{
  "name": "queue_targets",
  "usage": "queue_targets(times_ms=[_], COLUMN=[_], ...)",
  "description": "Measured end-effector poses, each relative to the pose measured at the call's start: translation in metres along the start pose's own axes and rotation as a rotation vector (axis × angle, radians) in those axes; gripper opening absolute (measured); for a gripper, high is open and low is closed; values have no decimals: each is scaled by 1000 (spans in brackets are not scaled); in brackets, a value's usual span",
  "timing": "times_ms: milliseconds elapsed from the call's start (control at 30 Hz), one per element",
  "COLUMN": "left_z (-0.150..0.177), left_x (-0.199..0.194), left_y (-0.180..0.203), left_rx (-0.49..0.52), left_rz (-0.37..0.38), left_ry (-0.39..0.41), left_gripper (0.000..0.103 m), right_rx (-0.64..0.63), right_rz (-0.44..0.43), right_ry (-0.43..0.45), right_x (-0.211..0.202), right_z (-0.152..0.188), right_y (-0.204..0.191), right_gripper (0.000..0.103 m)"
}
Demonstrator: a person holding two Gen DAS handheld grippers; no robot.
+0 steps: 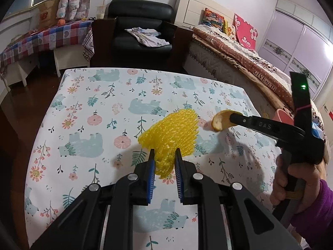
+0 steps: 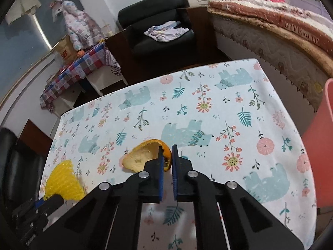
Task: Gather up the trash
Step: 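Grasp the orange peel with the right gripper while the left holds the foam net, then carry the yellow foam net and orange peel over the pink bucket with both grippers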
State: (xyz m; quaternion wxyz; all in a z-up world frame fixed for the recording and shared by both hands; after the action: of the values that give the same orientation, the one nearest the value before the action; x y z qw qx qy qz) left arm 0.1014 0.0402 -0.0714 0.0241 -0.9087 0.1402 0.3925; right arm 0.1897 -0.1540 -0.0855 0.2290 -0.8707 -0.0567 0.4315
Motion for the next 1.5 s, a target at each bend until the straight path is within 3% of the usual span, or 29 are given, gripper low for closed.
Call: queue_targets(times_ms=[367,600,1500], left_z=[-1,0,-21], left_x=[-22,-36,-72], left_y=[5,18,81], left_rx=[0,15,81], left_rz=[-37,-48,-50], left_ry=[20,34,102], left_gripper=[16,16,16], right_rx=[-160,-208,-136], right_rz=[-66,-73,-31], right_ry=[43,80,266], right_x=[-56,-89,-181], right_z=[23,37,40], right_y=[-33,-34,22], right_gripper=[7,7,7])
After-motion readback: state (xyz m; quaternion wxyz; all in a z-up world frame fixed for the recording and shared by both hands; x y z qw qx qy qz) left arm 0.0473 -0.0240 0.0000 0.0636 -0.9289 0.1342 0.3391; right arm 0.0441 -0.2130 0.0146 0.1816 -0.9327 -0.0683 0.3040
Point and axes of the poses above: each gripper's, at about its wrist camera, not at the fingertips, and x roughly the way its jaws point, y to its right, z to its underside, the point moved 4 cm from there along x, roughly the way its jaws point, and after that the axes turned 14 degrees about x, right-handed, at the moved point
